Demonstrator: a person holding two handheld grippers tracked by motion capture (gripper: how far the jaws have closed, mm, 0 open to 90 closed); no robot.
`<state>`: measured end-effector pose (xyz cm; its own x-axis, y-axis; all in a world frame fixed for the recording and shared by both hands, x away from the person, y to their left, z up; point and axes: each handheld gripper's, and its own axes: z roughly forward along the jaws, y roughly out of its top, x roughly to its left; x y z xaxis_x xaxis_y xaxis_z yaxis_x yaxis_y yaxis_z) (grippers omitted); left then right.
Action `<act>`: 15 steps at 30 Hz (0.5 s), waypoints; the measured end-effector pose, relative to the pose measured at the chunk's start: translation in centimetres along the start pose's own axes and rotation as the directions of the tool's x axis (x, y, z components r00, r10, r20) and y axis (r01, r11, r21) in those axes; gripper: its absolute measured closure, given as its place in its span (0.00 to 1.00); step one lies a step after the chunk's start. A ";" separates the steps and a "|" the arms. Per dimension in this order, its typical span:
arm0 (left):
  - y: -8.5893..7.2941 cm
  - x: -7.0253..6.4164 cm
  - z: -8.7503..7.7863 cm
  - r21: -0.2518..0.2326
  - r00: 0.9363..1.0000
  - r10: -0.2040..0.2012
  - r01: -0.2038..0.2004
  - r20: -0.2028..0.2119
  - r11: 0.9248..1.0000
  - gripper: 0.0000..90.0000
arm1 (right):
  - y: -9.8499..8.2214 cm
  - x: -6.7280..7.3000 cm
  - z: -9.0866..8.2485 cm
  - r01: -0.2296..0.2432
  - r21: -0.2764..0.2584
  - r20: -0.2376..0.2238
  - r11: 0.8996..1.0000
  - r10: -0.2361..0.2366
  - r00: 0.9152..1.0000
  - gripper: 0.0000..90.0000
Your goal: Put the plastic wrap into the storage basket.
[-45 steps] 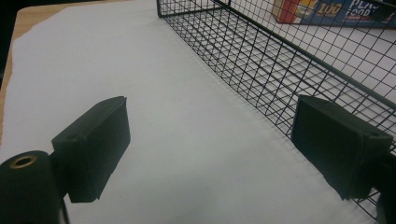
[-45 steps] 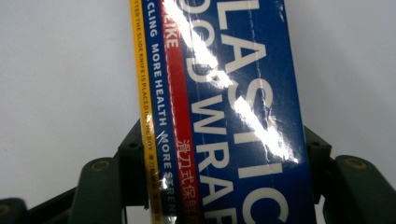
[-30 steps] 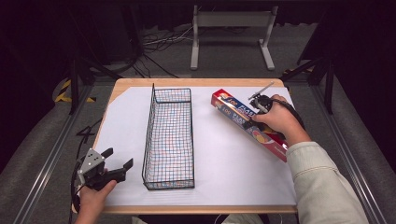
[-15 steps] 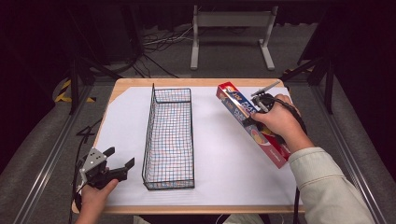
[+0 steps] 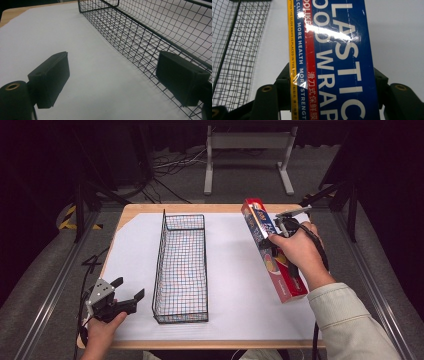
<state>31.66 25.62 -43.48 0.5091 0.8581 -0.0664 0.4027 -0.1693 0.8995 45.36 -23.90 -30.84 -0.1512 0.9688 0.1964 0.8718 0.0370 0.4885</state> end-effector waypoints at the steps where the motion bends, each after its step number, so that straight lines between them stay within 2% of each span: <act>1: 0.0 0.0 0.0 0.000 1.000 0.000 0.000 0.000 1.000 0.14 | 0.0 0.0 0.0 0.000 0.000 0.000 1.000 0.000 1.000 0.44; 4: 0.0 0.0 0.0 0.001 1.000 0.001 -0.001 0.002 1.000 0.14 | 0.0 0.1 -0.3 -0.021 0.011 0.005 1.000 0.021 1.000 0.44; 7: 0.1 0.0 0.1 -0.002 1.000 0.002 -0.002 0.003 1.000 0.14 | -0.1 0.2 -0.6 -0.051 0.029 -0.022 0.998 0.051 0.998 0.44; 12: 0.2 -0.2 0.2 -0.007 1.000 0.008 -0.008 0.002 1.000 0.14 | 0.0 1.1 -1.3 -0.060 0.006 -0.030 0.998 0.060 0.998 0.44; 13: 0.3 -0.2 0.2 -0.007 1.000 0.010 -0.010 0.002 1.000 0.14 | 0.0 1.5 -1.4 -0.053 0.001 -0.039 0.999 0.052 0.998 0.44; 15: 0.4 -0.2 0.3 -0.008 1.000 0.006 -0.006 0.004 1.000 0.14 | -0.1 2.0 -1.3 -0.057 -0.022 -0.090 0.998 0.055 0.994 0.44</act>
<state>31.97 25.19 -43.21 0.5145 0.8552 -0.0632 0.3936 -0.1701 0.9034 44.40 -22.30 -29.39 -0.1449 0.9432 0.2988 0.8686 -0.0233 0.4949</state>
